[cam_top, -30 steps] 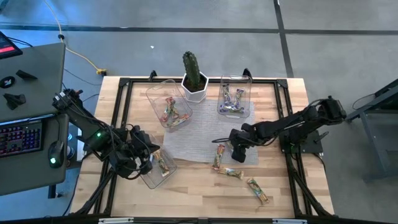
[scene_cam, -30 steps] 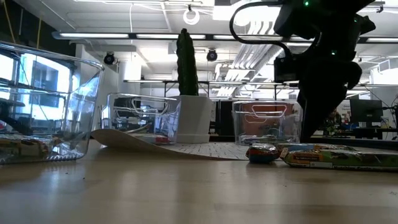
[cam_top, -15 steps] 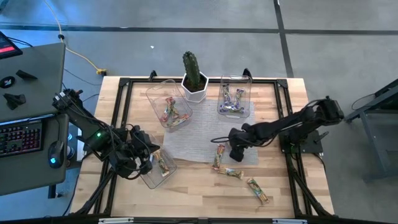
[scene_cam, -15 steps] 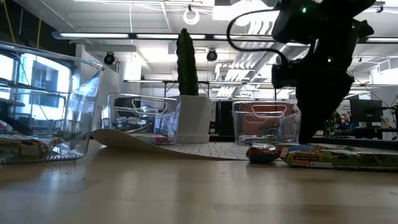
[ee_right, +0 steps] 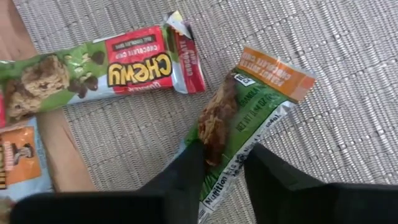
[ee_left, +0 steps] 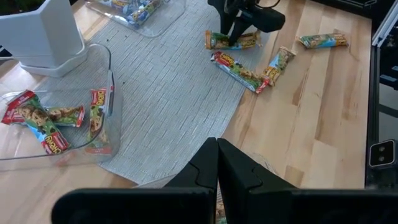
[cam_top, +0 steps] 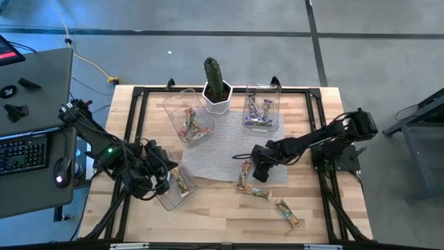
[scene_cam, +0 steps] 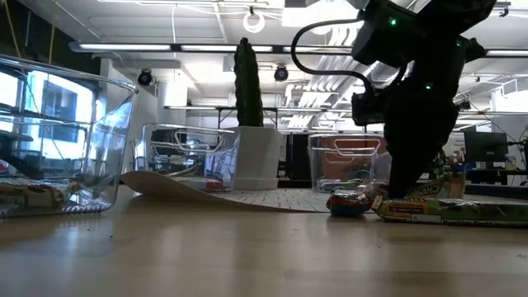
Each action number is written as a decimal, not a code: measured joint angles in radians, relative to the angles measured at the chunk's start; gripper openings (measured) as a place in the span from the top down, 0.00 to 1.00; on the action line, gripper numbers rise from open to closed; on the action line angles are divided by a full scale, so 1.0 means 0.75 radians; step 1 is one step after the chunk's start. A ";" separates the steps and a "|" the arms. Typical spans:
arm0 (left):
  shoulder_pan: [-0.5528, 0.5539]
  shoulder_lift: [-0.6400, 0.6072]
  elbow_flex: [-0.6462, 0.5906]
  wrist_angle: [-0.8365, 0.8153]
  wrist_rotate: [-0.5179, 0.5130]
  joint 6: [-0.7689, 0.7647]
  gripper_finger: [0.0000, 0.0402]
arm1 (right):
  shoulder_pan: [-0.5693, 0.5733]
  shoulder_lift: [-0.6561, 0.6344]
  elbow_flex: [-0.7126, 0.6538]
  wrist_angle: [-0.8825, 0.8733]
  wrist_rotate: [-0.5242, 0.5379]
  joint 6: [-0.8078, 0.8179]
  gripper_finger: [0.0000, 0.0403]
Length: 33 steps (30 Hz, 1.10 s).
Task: Pick and place Granola Bars by type
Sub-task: Put the yellow granola bar into the bottom transparent bin
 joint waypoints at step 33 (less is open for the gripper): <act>0.000 0.000 0.000 0.004 -0.131 0.024 1.00 | 0.010 0.474 0.878 1.021 0.026 -0.969 0.99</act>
